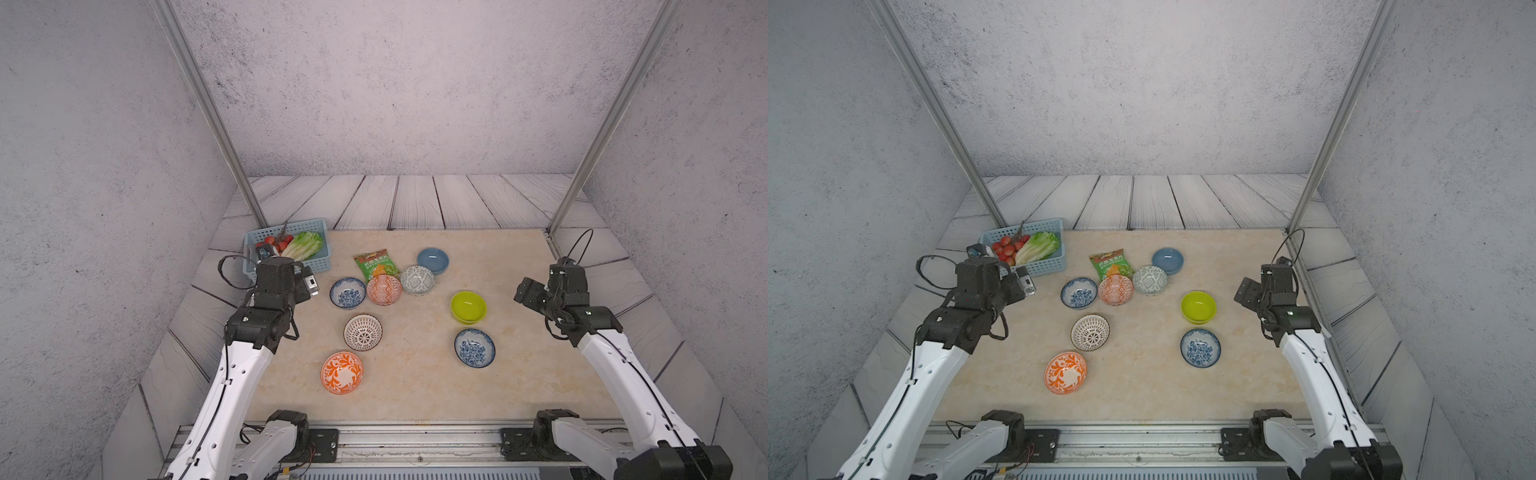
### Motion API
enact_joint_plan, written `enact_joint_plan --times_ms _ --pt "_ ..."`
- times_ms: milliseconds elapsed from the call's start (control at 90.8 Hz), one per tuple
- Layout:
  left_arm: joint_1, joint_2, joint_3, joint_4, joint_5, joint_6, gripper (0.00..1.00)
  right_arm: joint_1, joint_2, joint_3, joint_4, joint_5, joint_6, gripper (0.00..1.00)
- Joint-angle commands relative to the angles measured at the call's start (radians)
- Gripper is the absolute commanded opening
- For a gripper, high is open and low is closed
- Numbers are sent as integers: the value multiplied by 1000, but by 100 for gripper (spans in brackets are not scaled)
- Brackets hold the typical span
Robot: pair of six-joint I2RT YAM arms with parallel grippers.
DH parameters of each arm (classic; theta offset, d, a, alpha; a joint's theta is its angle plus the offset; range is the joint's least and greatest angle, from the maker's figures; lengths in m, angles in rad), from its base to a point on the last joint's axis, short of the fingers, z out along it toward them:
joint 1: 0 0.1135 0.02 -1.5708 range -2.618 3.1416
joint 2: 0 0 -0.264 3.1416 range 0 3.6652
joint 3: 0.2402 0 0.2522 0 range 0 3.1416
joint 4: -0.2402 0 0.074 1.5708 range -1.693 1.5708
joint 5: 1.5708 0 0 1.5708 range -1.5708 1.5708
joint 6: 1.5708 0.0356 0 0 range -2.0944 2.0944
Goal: Stack the bowls
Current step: Move the bowl to the center of the board.
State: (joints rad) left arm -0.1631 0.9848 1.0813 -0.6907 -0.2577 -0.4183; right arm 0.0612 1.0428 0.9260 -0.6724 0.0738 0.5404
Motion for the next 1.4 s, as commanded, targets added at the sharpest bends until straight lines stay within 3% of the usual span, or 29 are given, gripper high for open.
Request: enact_joint_plan --times_ms 0,176,297,374,506,583,826,1079,1387 --pt "23 -15 15 -175 160 0 100 1 -18 -15 -310 -197 89 86" --pt "39 -50 -12 -204 263 -25 100 1 -134 -68 -395 -233 134 84" --pt "39 -47 -27 -236 355 3 100 1 -203 -145 -386 -330 153 82" --pt "33 -79 -59 -216 471 35 97 2 -208 -190 -373 -362 156 78" --pt "4 -160 -116 -130 553 31 98 4 -169 -219 -362 -391 139 71" --pt "-4 -152 -124 -133 568 37 98 12 -154 -227 -345 -391 139 67" --pt "-43 -128 -152 -98 599 38 98 43 -143 -247 -286 -349 153 66" --pt "-49 -117 -161 -84 610 38 98 120 -36 -234 -196 -273 181 65" --pt "-50 -102 -164 -80 617 38 97 181 109 -203 -106 -243 194 53"
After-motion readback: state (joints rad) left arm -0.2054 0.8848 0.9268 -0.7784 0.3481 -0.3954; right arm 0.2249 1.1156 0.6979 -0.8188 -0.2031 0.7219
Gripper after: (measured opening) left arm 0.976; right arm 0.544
